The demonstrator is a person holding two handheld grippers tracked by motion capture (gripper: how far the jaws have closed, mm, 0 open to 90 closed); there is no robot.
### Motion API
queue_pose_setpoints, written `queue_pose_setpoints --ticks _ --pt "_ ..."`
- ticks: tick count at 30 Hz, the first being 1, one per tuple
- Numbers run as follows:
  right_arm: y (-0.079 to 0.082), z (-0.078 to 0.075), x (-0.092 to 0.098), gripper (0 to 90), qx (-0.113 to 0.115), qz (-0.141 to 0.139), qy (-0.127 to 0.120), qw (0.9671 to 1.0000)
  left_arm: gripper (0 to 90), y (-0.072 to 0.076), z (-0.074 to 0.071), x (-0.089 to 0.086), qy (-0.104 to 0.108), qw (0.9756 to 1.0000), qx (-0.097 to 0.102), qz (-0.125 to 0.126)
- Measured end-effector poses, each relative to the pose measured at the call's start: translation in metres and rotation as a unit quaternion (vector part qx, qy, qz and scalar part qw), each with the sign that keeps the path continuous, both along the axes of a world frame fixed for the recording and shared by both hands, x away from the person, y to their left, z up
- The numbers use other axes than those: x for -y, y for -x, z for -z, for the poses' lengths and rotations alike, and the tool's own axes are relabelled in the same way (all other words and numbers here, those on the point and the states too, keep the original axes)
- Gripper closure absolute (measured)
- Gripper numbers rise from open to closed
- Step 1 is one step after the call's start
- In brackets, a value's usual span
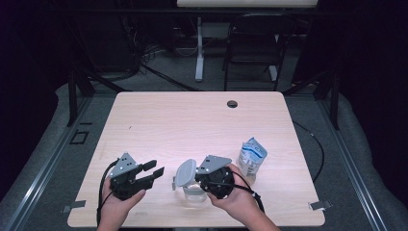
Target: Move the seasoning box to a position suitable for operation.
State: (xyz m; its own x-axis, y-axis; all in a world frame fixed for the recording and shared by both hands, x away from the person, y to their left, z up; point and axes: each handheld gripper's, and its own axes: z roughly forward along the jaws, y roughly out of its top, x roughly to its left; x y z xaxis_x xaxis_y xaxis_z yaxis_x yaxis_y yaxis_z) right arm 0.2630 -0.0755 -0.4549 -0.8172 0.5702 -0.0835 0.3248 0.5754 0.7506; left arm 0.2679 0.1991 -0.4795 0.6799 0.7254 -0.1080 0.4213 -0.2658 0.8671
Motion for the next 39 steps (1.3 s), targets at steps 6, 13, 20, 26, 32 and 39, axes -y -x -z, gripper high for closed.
queue_pose_setpoints --ticks 6,13,20,26,32,39 --pt "-0.002 0.000 -0.001 87.3 0.000 0.002 -0.002 1.0000 58.9 -0.002 0.002 -0.002 -0.001 1.0000 -0.004 -0.004" --pt "-0.003 -0.002 -0.002 87.2 0.001 0.004 -0.003 1.0000 58.8 -0.003 0.005 -0.004 -0.004 0.9999 -0.008 -0.010" --pt "-0.004 -0.007 -0.005 87.2 0.003 0.003 -0.008 1.0000 58.8 -0.003 0.005 -0.005 -0.007 0.9999 -0.009 -0.011" --pt "-0.004 -0.010 -0.008 87.1 0.005 0.000 -0.010 0.9999 58.8 -0.003 0.006 -0.003 -0.012 0.9998 -0.008 -0.010" --pt "-0.004 -0.012 -0.011 87.0 0.008 -0.004 -0.016 0.9998 58.8 -0.003 0.006 -0.005 -0.007 0.9999 -0.008 -0.013" --pt "-0.004 -0.013 -0.015 87.0 0.008 -0.006 -0.016 0.9998 58.9 -0.003 0.006 -0.005 -0.009 0.9998 -0.008 -0.014"
